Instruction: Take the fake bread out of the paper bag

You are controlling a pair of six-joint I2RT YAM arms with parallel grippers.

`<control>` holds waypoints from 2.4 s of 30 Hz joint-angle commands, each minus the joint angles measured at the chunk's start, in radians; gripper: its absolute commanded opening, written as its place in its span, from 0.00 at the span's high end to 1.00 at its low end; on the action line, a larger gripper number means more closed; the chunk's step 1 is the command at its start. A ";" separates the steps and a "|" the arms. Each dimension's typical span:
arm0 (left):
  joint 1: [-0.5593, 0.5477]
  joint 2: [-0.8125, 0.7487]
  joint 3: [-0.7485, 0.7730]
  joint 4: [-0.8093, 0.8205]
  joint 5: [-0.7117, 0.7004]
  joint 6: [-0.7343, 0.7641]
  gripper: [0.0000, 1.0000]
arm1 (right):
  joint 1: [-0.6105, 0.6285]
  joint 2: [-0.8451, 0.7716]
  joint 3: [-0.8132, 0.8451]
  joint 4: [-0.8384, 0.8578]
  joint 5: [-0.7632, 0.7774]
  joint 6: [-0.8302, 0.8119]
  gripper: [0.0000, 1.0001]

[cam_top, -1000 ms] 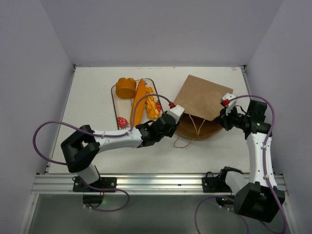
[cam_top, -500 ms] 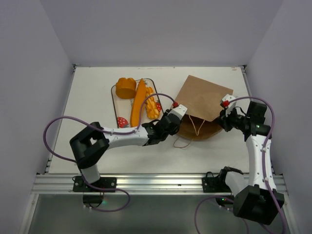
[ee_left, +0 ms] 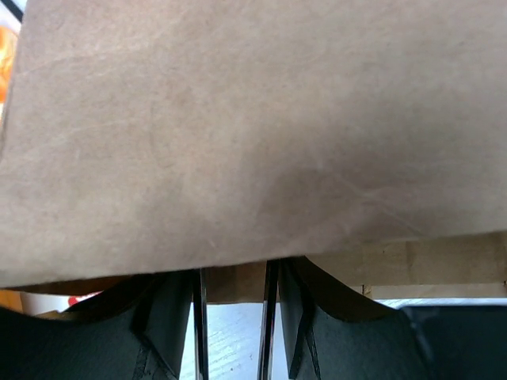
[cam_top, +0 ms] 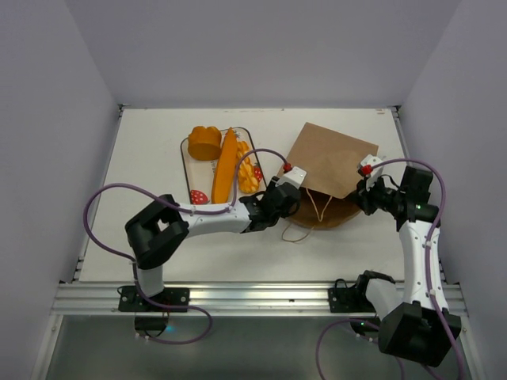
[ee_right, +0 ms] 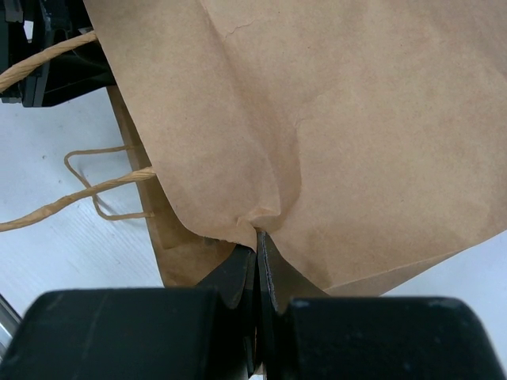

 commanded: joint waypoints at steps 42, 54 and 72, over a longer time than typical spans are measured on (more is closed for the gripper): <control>-0.018 -0.027 0.048 -0.019 0.183 -0.082 0.81 | 0.008 -0.022 -0.016 0.045 -0.068 0.059 1.00; -0.030 -0.078 0.003 -0.017 0.397 -0.088 0.81 | 0.008 -0.019 -0.014 0.079 -0.037 0.105 1.00; -0.095 -0.148 -0.052 -0.023 0.309 -0.126 0.64 | 0.007 -0.022 -0.022 0.097 -0.010 0.127 1.00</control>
